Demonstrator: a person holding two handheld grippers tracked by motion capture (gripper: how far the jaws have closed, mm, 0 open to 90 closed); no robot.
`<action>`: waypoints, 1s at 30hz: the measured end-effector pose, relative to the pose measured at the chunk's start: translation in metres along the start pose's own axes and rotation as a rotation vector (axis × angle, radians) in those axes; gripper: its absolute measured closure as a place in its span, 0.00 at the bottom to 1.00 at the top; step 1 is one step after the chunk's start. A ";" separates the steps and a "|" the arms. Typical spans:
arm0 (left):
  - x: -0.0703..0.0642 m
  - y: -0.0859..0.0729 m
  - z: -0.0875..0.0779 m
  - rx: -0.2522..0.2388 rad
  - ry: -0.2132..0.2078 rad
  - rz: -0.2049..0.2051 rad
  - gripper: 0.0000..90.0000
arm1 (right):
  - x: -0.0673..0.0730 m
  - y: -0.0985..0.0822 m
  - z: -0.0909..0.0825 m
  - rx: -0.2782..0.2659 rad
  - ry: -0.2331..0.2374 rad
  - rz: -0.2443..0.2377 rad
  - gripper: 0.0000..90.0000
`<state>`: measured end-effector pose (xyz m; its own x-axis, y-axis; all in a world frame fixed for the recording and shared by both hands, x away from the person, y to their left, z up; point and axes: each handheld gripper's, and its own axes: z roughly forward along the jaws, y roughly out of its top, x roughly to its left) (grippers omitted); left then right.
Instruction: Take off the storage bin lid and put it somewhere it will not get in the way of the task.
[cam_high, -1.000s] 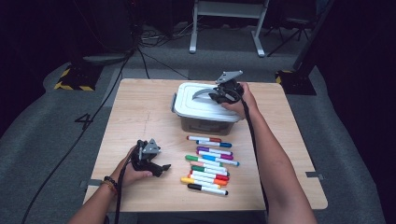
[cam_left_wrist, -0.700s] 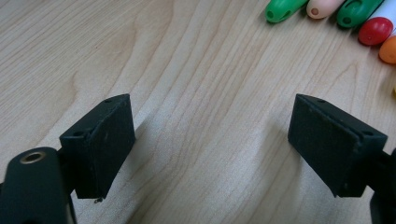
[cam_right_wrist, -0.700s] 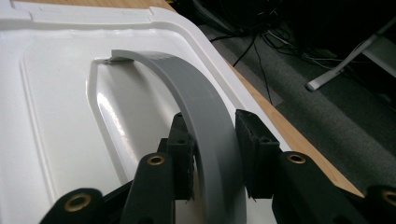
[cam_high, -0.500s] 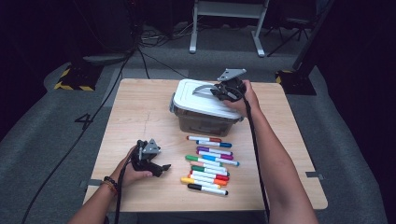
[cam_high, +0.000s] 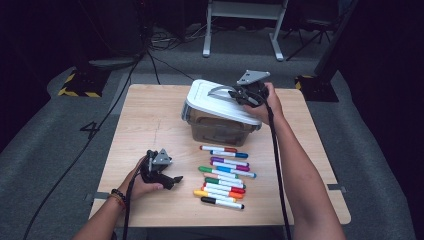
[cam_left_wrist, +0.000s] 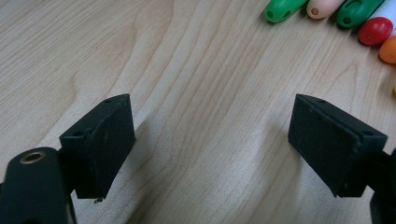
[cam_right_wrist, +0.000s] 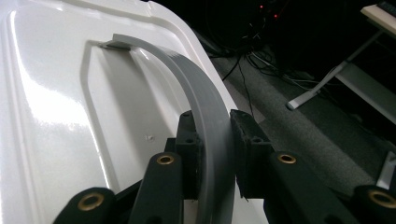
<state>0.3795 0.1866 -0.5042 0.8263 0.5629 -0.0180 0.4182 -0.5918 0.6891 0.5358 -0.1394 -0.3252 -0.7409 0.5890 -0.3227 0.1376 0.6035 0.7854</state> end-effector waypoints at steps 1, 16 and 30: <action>0.000 0.000 0.000 0.000 0.000 0.000 0.17 | -0.001 0.000 -0.003 -0.003 -0.005 -0.001 0.83; 0.000 0.000 0.000 0.000 0.000 0.000 0.17 | -0.021 -0.018 -0.064 -0.008 -0.092 -0.004 0.84; 0.000 0.000 0.000 0.000 -0.001 -0.001 0.17 | -0.047 -0.076 -0.135 0.032 -0.229 0.050 0.84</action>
<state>0.3797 0.1864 -0.5042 0.8265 0.5626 -0.0194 0.4189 -0.5915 0.6890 0.4714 -0.2859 -0.2983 -0.5648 0.7230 -0.3979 0.1939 0.5850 0.7875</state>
